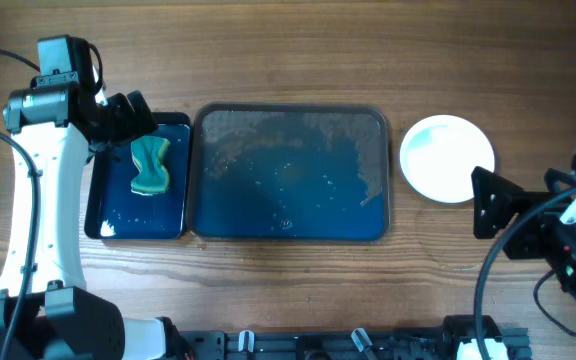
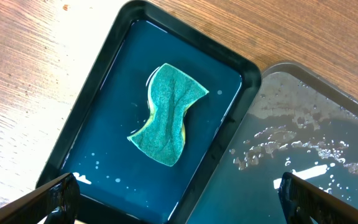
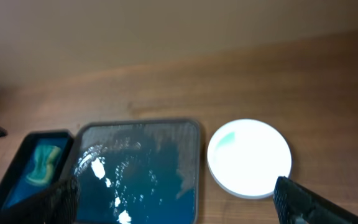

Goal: Clean dirty plates on tray and stack at the side

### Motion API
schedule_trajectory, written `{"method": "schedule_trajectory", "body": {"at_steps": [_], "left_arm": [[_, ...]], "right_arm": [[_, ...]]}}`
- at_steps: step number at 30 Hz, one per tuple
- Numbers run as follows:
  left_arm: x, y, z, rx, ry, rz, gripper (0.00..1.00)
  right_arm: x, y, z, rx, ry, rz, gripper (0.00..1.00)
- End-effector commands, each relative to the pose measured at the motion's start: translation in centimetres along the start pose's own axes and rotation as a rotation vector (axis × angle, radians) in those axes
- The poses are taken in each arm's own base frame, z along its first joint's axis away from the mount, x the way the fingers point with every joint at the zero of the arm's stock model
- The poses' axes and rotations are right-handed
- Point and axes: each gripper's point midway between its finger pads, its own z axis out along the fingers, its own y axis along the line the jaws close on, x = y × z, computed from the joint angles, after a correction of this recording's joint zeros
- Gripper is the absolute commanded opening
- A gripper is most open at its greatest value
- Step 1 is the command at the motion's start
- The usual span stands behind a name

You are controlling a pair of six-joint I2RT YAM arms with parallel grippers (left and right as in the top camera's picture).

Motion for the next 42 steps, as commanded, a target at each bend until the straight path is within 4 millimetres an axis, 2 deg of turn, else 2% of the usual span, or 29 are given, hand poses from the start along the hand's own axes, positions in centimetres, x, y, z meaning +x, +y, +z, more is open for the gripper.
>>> {"method": "schedule_trajectory", "body": {"at_steps": [1, 2, 4, 6, 7, 11, 14, 19, 33, 37, 39, 42], "left_arm": [[0.1, -0.5, 0.1, 0.017, 0.005, -0.014, 1.0], [0.1, -0.5, 0.1, 0.017, 0.005, -0.014, 1.0], [0.1, -0.5, 0.1, 0.017, 0.005, -0.014, 1.0], [0.1, -0.5, 0.1, 0.017, 0.005, -0.014, 1.0], [0.1, -0.5, 0.1, 0.017, 0.005, -0.014, 1.0], [0.1, -0.5, 0.1, 0.017, 0.005, -0.014, 1.0], [0.1, -0.5, 0.1, 0.017, 0.005, -0.014, 1.0], [0.1, -0.5, 0.1, 0.017, 0.005, -0.014, 1.0], [0.1, -0.6, 0.1, 0.02, 0.006, -0.013, 1.0], [-0.1, -0.1, 0.1, 0.014, 0.003, -0.024, 1.0], [-0.6, 1.4, 0.0, -0.077, -0.027, -0.02, 1.0], [-0.6, 1.6, 0.0, -0.087, -0.031, -0.021, 1.0]], "right_arm": [[0.1, -1.3, 1.2, 0.053, -0.099, -0.062, 1.0], [-0.1, -1.4, 2.4, 0.034, -0.215, -0.116, 0.99], [0.7, -1.3, 3.8, -0.001, -0.306, -0.143, 1.0], [2.8, -1.2, 5.6, -0.055, -0.394, -0.162, 1.0], [4.8, -1.0, 7.0, -0.105, -0.458, -0.181, 1.0], [10.0, -1.7, 10.2, -0.165, -0.582, -0.204, 1.0], [13.2, -2.5, 12.2, -0.178, -0.61, -0.184, 1.0], [16.2, -3.5, 14.6, -0.163, -0.504, -0.139, 1.0], [16.5, -3.6, 14.8, -0.16, -0.487, -0.136, 1.0], [16.5, -3.6, 14.8, -0.16, -0.487, -0.136, 1.0], [16.5, -3.6, 14.8, -0.16, -0.487, -0.135, 1.0], [16.5, -3.6, 14.8, -0.16, -0.487, -0.136, 1.0]]}}
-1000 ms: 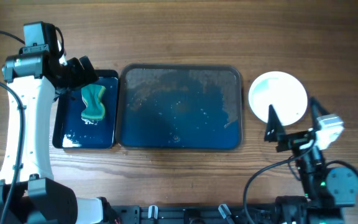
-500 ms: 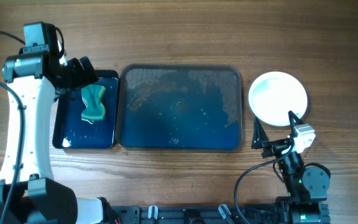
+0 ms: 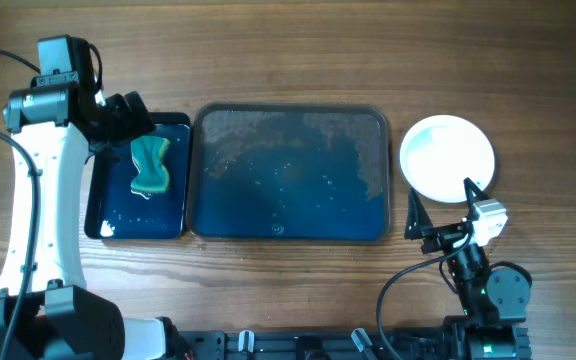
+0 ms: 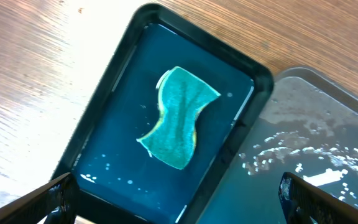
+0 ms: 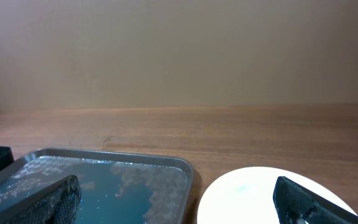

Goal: Clean dirty plates on tray and stack at the side

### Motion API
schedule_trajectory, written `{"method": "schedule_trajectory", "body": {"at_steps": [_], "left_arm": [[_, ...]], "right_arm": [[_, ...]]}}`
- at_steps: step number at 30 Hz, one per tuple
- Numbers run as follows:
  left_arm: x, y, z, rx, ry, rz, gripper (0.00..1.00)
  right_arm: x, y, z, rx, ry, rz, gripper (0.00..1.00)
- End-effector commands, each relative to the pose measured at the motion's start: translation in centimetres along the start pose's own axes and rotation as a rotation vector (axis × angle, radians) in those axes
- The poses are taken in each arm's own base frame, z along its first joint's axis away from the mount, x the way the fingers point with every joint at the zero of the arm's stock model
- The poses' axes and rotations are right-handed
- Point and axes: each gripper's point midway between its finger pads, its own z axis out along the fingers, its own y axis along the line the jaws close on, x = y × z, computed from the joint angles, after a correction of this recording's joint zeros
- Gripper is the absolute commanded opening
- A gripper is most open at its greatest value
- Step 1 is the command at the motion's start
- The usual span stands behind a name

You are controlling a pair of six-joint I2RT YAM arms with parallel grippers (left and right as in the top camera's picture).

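Observation:
A white plate [image 3: 447,158] lies on the wood to the right of the large grey tray [image 3: 290,235], which holds soapy water and no plate. The plate [image 5: 272,196] also shows low in the right wrist view beside the tray's rim [image 5: 188,171]. A green sponge [image 3: 150,165] rests in the small dark tub [image 3: 103,195]; the left wrist view shows the sponge [image 4: 178,118] lying free. My left gripper [image 3: 128,117] hangs open above the tub's far end, nothing between its fingers. My right gripper [image 3: 440,215] stands open near the front edge, just short of the plate.
The small tub [image 4: 104,93] butts against the large tray's left rim [image 4: 272,81]. Bare wooden table [image 3: 288,60] runs behind both. A black rail [image 3: 318,345] lines the front edge.
My right arm has moved from the table's far right edge to the front, below the plate, its camera now looking low across the table. The left gripper has barely shifted over the tub.

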Motion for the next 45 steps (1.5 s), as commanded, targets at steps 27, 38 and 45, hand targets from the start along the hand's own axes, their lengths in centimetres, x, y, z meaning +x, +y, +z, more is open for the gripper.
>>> {"method": "schedule_trajectory", "body": {"at_steps": [27, 38, 45], "left_arm": [[11.9, -2.5, -3.2, 0.496, -1.067, 0.359, 1.0], [13.0, -2.1, -2.4, 0.503, -1.093, 0.355, 1.0], [13.0, -2.1, -2.4, 0.502, -1.091, 0.355, 1.0]], "right_arm": [[-0.1, 0.4, 0.0, -0.022, -0.004, 0.017, 1.0], [-0.1, 0.4, 0.0, -0.022, -0.004, 0.017, 1.0], [-0.1, 0.4, 0.0, -0.022, -0.004, 0.016, 1.0]]}}
